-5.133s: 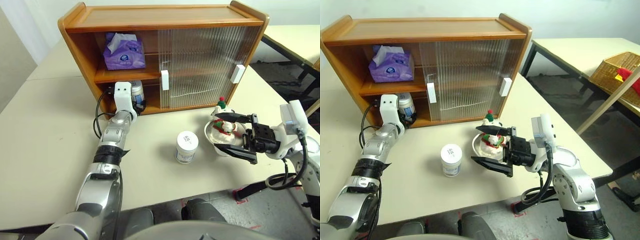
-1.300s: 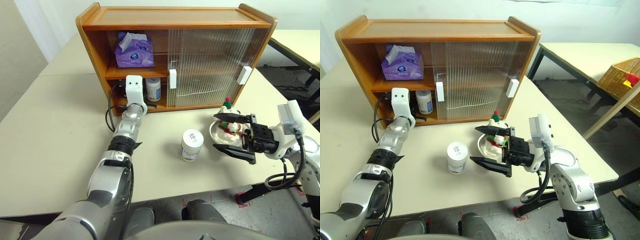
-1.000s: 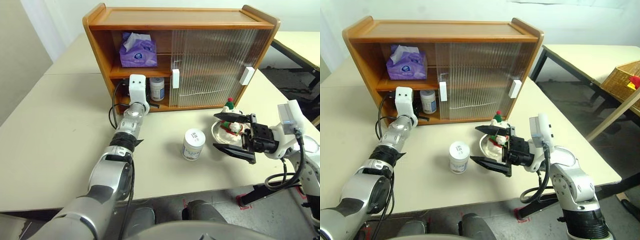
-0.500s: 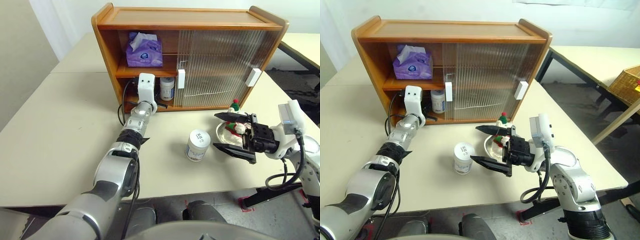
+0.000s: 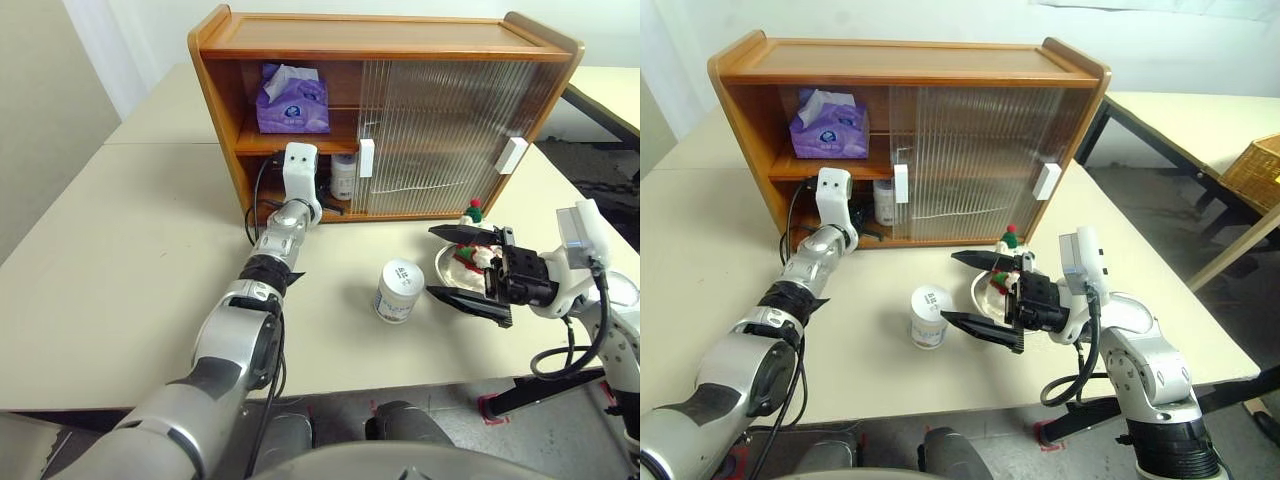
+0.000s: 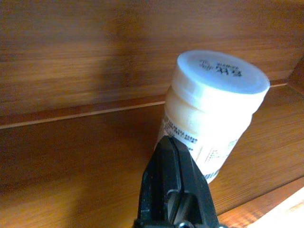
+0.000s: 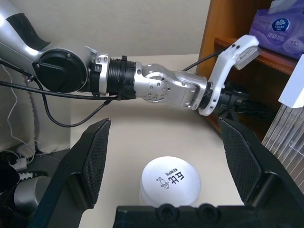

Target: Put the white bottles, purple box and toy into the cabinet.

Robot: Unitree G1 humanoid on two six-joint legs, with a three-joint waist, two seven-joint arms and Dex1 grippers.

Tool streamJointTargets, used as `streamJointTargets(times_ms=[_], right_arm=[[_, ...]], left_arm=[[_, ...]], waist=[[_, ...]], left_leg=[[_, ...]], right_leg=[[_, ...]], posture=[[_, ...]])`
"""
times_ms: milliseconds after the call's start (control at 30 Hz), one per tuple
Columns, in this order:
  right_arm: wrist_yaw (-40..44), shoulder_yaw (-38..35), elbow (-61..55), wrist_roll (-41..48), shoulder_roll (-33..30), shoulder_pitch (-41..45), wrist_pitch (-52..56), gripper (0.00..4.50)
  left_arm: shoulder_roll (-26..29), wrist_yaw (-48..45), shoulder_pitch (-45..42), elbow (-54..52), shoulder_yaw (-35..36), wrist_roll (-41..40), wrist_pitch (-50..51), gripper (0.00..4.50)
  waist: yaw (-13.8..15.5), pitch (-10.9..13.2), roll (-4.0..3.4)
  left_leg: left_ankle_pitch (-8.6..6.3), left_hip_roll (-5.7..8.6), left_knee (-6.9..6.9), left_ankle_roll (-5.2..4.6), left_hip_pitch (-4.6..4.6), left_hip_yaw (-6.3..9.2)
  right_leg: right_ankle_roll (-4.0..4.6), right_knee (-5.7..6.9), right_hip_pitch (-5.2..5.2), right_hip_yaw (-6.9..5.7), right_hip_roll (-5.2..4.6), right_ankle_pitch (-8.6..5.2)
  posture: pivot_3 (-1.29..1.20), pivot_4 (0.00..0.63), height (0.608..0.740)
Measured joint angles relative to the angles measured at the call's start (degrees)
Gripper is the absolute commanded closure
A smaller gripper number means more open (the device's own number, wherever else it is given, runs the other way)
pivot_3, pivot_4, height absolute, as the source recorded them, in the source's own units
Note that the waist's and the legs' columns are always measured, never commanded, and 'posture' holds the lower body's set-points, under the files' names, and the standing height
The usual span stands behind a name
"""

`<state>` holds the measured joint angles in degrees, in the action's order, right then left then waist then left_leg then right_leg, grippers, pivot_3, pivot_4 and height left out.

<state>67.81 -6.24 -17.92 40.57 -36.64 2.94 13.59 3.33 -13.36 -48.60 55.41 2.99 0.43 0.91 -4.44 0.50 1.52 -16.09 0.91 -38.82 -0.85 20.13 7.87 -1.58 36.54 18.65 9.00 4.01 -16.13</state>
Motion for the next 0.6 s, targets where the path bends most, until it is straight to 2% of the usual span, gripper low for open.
streamJointTargets(times_ms=[200,233,300,433,600], right_arm=[[-0.9,0.0,0.0,0.0,0.1,0.0,0.0,0.00],[-1.0,0.0,0.0,0.1,0.1,0.0,0.0,0.00],[-1.4,-0.1,0.0,0.1,0.1,-0.3,0.0,0.00],[-2.2,-0.8,0.0,0.6,0.2,-1.6,0.5,0.00],[-5.7,-3.6,0.0,4.3,1.2,-1.2,3.3,0.00]], left_arm=[[0.3,-0.6,0.0,-0.3,-0.3,0.0,-0.6,4.49],[0.5,-0.9,0.1,-0.4,-0.4,0.0,-0.5,4.32],[1.0,-1.8,1.4,-2.4,-0.5,-0.1,0.1,3.90],[3.2,-4.6,7.2,-10.3,-0.9,-0.9,3.1,2.54],[6.5,-8.6,19.5,-27.3,-2.0,-2.3,10.2,0.77]], waist=[[0.0,0.0,-0.10],[0.0,0.1,-0.12],[-0.2,0.1,-0.16],[-0.9,0.2,-0.27],[-1.4,0.2,-0.37]], left_leg=[[0.01,0.00,0.02,0.02,0.25,0.05],[0.01,0.00,0.01,0.02,0.25,0.04],[0.01,0.00,0.01,0.01,0.22,0.04],[0.00,0.00,0.06,0.02,0.23,0.02],[0.10,-0.02,0.11,0.26,0.34,-0.02]], right_leg=[[-0.17,0.00,-0.01,-0.02,0.01,-0.01],[-0.18,0.00,-0.02,-0.02,0.01,-0.01],[-0.19,0.00,-0.04,-0.02,0.01,0.00],[-0.20,0.00,-0.01,-0.02,0.02,-0.02],[-0.15,-0.02,0.14,-0.01,0.03,-0.21]], posture=[[-0.18,0.000,0.740],[-0.18,0.000,0.740],[-0.17,0.000,0.740],[-0.17,0.000,0.740],[-0.17,0.000,0.740]])
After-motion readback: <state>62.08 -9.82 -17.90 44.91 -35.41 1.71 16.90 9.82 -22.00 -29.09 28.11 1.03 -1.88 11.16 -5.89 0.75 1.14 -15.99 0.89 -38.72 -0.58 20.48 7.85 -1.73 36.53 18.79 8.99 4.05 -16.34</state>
